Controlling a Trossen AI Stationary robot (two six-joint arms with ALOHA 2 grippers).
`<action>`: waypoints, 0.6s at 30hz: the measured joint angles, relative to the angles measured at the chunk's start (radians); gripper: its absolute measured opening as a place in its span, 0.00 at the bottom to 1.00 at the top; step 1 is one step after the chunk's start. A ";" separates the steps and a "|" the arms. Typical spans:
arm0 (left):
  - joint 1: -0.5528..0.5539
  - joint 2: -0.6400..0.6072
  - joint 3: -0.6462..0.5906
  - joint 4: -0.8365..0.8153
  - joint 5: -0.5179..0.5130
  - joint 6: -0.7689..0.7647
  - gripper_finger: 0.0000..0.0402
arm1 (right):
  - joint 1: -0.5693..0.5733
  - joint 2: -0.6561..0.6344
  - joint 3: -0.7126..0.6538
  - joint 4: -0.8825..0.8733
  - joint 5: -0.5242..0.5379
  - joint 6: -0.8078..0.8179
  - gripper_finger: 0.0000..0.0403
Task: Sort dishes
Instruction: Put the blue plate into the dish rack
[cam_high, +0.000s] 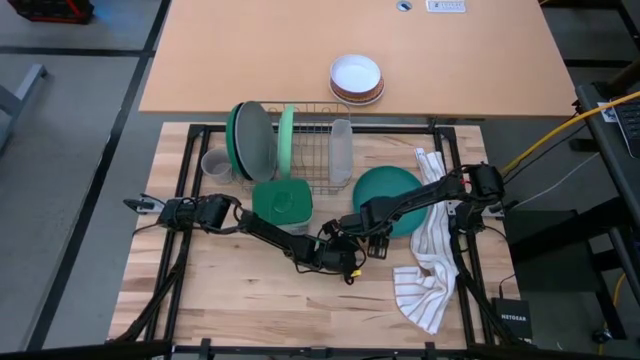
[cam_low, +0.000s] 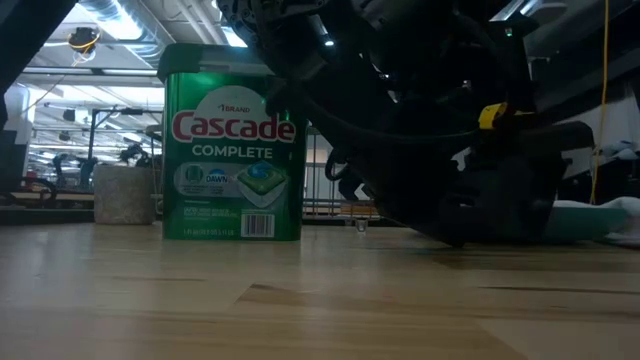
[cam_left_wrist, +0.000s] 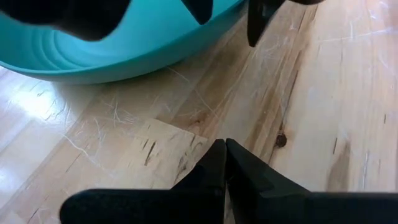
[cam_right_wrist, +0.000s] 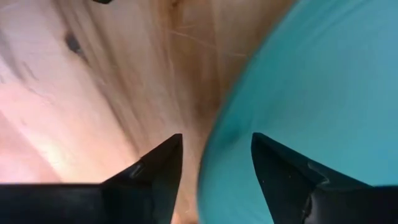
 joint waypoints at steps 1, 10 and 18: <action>0.000 0.000 0.000 0.000 0.000 -0.001 0.00 | 0.000 0.001 0.000 0.001 -0.010 0.000 0.48; -0.008 0.000 0.000 0.000 -0.002 0.010 0.00 | 0.000 0.001 0.000 0.000 -0.078 0.001 0.14; -0.040 0.000 0.000 0.001 0.003 0.007 0.00 | 0.000 0.003 -0.003 -0.035 -0.070 0.050 0.08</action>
